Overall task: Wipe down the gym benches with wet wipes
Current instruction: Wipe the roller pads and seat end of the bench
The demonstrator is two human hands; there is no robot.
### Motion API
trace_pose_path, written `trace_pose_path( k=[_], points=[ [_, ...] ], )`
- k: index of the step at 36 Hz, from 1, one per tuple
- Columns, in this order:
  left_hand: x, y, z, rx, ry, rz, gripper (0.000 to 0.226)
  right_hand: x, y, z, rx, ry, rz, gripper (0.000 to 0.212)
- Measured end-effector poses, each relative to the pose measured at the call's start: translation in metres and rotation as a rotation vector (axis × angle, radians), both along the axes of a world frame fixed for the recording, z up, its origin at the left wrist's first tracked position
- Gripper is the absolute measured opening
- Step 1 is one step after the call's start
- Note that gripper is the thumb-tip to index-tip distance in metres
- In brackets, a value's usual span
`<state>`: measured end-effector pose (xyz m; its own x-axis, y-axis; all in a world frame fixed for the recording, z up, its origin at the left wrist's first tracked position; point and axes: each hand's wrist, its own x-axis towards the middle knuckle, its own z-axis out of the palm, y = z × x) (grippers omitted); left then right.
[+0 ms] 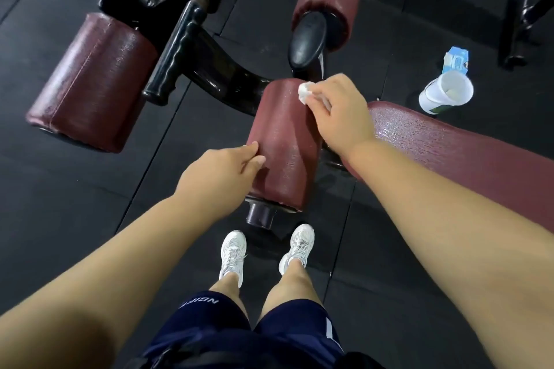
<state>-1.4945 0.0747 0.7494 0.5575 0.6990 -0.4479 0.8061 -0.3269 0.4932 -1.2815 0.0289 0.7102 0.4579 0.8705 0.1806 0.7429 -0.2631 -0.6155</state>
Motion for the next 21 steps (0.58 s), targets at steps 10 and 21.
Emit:
trace_pose_path(
  k=[10,21],
  points=[
    [-0.009,0.005,-0.026,-0.192,0.056,0.075,0.042,-0.064,-0.076,-0.004,0.133,-0.045,0.573,0.02],
    [0.001,-0.009,0.004,0.033,0.009,-0.038,0.04,0.006,0.013,0.0,-0.07,0.028,-0.109,0.013]
  ],
)
